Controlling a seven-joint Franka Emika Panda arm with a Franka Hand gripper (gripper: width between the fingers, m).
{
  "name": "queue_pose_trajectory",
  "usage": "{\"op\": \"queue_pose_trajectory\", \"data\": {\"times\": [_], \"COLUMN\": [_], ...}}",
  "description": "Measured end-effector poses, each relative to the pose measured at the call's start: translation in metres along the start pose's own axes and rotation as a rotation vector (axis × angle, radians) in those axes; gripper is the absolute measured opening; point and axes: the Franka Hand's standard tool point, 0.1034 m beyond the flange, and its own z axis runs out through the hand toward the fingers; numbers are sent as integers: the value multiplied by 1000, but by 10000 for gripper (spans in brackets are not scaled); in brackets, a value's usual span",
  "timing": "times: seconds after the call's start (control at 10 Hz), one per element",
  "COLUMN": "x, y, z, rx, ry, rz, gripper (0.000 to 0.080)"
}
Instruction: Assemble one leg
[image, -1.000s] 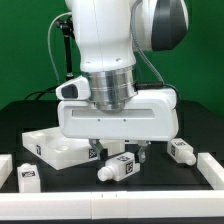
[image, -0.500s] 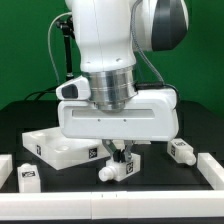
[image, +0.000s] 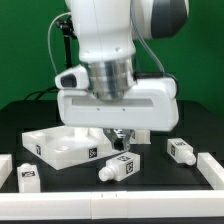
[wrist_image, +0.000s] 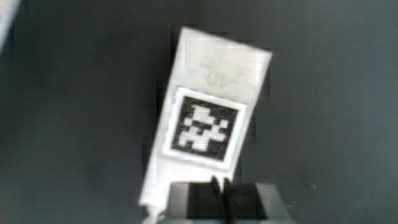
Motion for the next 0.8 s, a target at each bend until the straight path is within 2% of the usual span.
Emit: {"op": "queue_pose_trajectory", "data": {"times": [0.1,0.2,0.3,0.4,0.5,0.6,0.7,0.8], "x": [1,9,9,8,8,-5,-13,-13], "y": [2,4,7,11,10,10,8,3], "z": [-1,-9,-1,10,17,32,43,49], "rx": [8,16,15,10,8,5,-5,-6], "ry": [-11,-3,9,2,10,34,21,28], "rz": [21,37,31,34,33,23,17,8], "gripper": [1,79,285,285,425,566,566,631]}}
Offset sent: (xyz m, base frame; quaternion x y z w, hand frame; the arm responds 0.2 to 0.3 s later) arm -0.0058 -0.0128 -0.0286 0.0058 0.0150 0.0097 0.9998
